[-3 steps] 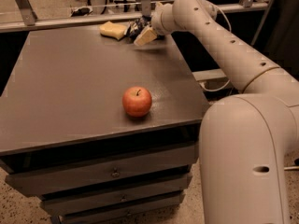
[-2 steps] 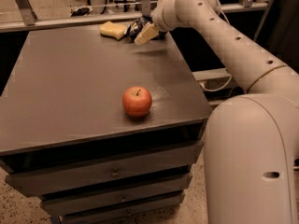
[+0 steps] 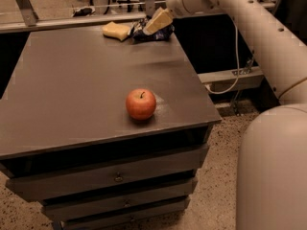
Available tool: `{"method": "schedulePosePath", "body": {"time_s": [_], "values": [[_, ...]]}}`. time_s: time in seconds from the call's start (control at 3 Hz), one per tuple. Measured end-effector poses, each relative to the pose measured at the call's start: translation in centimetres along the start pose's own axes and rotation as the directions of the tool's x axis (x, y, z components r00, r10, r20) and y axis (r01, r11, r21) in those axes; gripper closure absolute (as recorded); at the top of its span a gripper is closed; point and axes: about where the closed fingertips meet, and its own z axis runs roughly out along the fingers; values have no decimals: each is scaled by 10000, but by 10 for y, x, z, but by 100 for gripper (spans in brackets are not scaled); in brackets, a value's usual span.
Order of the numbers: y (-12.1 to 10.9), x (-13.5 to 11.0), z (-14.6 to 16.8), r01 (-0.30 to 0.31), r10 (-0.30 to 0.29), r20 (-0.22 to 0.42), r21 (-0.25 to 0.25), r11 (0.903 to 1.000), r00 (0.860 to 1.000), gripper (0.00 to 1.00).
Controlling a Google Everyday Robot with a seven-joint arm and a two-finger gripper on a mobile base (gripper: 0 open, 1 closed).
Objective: Move blue chip bag near sponge
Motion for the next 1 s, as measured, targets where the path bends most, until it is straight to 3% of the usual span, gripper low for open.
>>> {"method": "schedulePosePath", "body": {"time_s": [0.33, 0.67, 1.0], "values": [[0, -23, -70, -169, 192, 945, -257, 9995, 9953, 0], [-2, -27, -117, -475, 483, 1574, -87, 9988, 9863, 0], [-2, -27, -116, -474, 483, 1577, -94, 9988, 9863, 0]]}}
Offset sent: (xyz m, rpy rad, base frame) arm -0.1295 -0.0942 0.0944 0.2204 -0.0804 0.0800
